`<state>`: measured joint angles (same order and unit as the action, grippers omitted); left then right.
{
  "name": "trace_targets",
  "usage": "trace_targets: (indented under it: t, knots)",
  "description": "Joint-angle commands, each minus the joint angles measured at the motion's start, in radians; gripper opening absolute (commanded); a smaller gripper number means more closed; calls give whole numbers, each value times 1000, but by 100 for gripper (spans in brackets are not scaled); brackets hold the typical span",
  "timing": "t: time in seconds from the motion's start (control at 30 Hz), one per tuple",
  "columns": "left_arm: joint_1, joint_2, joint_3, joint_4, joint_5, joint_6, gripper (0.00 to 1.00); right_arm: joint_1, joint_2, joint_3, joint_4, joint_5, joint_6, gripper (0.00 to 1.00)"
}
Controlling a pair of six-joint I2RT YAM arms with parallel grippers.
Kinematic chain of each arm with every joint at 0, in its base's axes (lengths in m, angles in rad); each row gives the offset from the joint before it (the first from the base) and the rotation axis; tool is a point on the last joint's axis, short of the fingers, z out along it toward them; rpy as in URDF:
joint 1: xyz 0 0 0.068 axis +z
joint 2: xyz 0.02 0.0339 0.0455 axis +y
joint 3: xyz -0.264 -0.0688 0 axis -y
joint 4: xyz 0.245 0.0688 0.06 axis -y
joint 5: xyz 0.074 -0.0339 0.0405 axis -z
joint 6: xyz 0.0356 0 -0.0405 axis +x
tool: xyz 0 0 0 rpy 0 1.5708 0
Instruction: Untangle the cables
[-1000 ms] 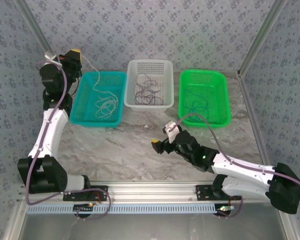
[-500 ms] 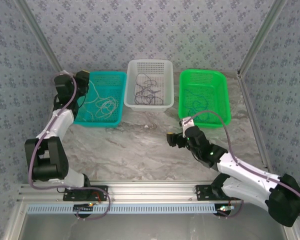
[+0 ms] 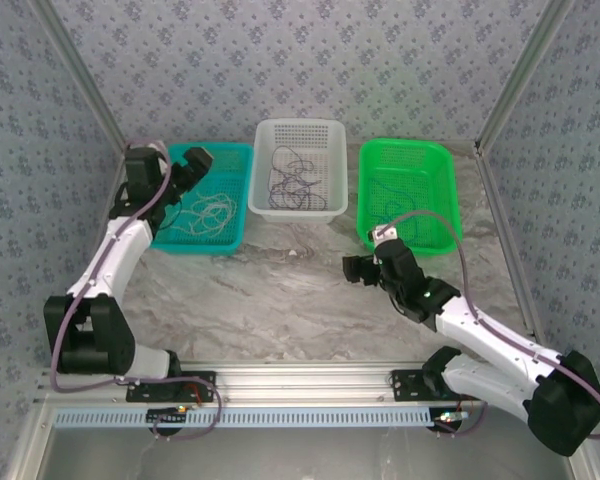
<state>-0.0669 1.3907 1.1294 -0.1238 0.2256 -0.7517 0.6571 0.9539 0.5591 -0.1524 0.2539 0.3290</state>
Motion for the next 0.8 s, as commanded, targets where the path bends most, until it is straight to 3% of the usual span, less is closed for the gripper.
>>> trace_targets:
  t: [0.0,0.17,0.27,0.37,0.47,0.6,0.77]
  knots:
    - [-62,-45,24,-168,-120,214,100,-13,7,41,-64,2,-4,92]
    - [-246,-67,-63,-143,-243,407,97,-58,18,64,-79,4,-33,92]
    - [-307,-32,-102,-148,-280,441,90,-96,19,71,-69,-11,-33,92]
    - [-332,4,-133,-147,-301,443,80,-125,29,77,-69,-42,-32,92]
    - [-360,33,-150,-145,-372,455,78,-131,39,84,-80,-53,-31,92]
    - [-377,73,-166,-135,-382,463,76,-132,45,84,-85,-56,-31,92]
    - [-377,87,-192,-128,-453,444,59,-134,43,86,-93,-59,-30,92]
